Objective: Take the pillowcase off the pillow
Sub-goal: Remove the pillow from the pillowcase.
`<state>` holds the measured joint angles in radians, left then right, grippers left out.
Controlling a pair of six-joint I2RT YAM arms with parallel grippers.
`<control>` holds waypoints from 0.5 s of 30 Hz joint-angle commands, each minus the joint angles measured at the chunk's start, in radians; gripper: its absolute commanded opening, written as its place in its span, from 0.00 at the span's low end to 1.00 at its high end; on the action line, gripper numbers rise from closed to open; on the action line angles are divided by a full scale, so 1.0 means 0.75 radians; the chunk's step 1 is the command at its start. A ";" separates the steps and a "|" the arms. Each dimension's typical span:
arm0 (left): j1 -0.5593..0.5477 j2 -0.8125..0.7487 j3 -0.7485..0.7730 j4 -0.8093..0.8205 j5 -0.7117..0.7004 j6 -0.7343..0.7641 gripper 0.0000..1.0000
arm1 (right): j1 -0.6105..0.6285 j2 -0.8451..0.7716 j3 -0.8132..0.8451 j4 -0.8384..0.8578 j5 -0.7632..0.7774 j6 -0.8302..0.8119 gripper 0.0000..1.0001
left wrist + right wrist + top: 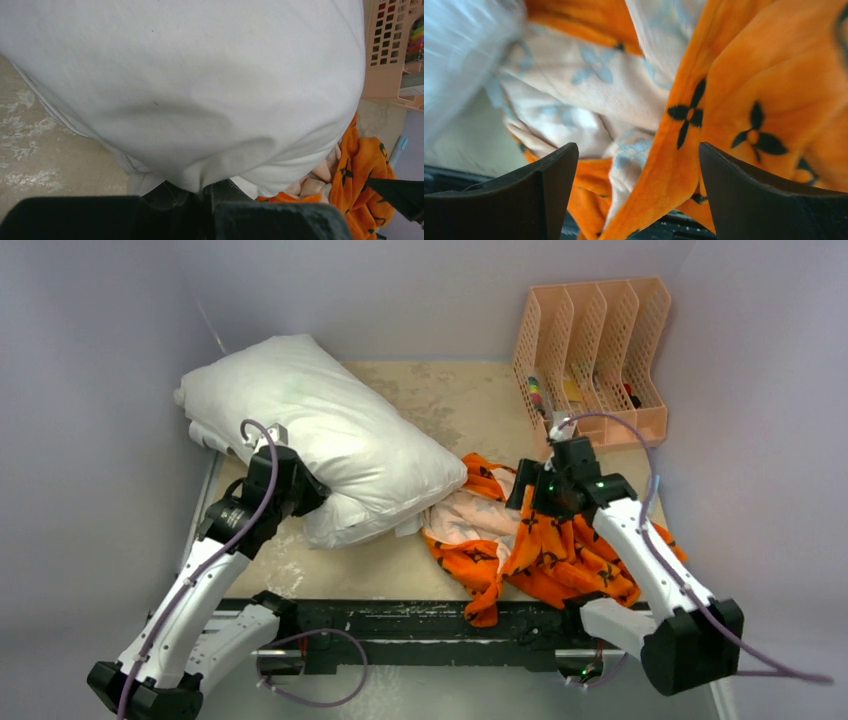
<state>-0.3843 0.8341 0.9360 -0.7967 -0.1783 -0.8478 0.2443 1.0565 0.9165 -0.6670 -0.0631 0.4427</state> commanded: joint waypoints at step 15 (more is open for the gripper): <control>0.015 0.027 0.083 0.074 0.123 0.128 0.00 | 0.372 0.573 -0.098 0.220 0.383 0.305 0.35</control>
<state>-0.3798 0.8387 0.9306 -0.7887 -0.1257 -0.8074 0.5236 1.4532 0.7879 -0.5266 0.0658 0.5812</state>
